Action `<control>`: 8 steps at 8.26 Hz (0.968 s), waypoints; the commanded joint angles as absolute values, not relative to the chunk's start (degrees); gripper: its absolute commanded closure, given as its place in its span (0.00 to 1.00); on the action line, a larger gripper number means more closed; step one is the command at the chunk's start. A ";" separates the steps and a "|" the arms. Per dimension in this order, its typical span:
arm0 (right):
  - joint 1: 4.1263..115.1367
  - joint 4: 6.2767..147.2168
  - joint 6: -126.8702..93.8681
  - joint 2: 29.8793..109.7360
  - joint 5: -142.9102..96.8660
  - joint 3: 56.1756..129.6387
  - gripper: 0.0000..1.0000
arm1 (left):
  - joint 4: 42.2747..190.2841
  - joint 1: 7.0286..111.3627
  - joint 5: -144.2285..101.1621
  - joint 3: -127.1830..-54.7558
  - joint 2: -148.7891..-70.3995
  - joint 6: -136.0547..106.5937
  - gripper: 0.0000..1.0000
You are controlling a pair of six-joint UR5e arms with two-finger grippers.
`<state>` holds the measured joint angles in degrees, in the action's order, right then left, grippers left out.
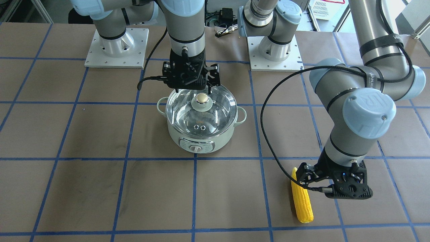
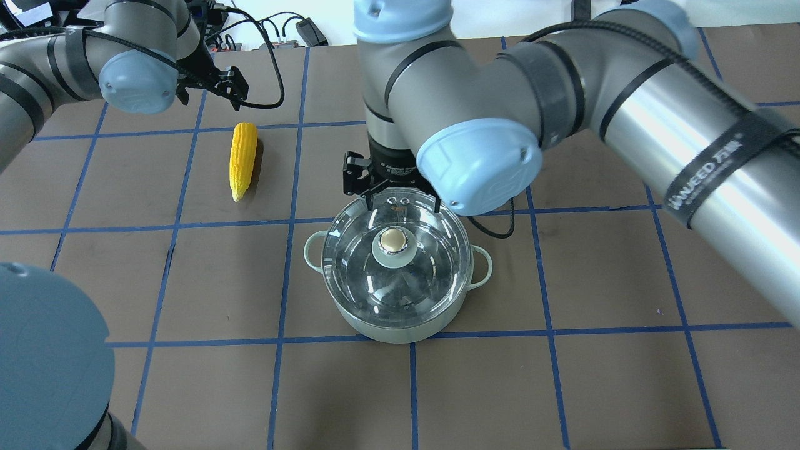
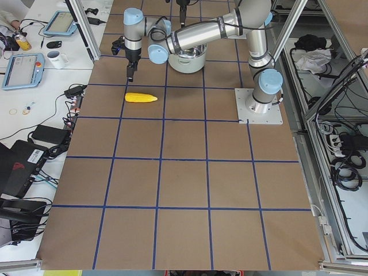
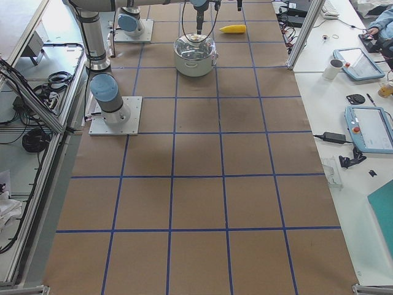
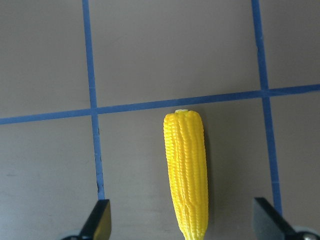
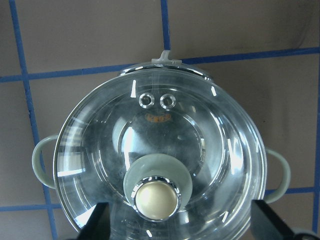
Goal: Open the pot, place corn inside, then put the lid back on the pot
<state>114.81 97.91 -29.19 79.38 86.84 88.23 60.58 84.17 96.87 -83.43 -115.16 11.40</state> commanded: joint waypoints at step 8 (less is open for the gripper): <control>117.07 106.26 -31.38 75.32 86.66 95.01 0.08 | 58.80 81.12 88.24 -84.11 -128.05 15.02 0.00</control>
